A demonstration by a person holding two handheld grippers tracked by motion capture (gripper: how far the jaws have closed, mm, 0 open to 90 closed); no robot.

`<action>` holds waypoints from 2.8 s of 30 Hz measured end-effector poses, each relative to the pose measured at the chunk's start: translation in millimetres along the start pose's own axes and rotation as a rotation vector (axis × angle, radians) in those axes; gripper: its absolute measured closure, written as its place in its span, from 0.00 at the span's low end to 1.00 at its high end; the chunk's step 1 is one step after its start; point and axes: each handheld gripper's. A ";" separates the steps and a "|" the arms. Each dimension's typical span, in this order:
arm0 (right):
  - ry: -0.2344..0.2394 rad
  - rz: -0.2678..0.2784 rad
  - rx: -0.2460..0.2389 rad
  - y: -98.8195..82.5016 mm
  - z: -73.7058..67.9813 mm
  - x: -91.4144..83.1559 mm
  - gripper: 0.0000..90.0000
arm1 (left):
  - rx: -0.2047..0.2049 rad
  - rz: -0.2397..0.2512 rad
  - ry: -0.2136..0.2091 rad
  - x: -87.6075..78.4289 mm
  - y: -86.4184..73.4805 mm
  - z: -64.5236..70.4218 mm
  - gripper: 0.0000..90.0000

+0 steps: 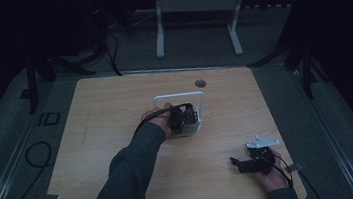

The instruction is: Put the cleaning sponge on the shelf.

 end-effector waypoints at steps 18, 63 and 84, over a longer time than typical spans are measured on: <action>0.000 -0.001 -0.001 -0.1 0.0 -0.1 0.15 | 0.011 0.013 0.025 6.3 1.8 -2.5 0.79; 0.000 0.000 0.000 0.0 0.0 -0.1 0.15 | -0.077 0.107 0.083 -17.0 -8.9 -0.1 0.54; -0.001 0.001 -0.001 0.0 0.0 0.0 0.15 | -0.241 0.309 -0.082 -53.7 -50.2 -14.8 0.58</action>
Point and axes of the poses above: each handheld gripper's, and its own axes: x roughly forward along the jaws, y roughly out of its top, z roughly to its right, and after that the axes turned 13 degrees about -x, right-handed
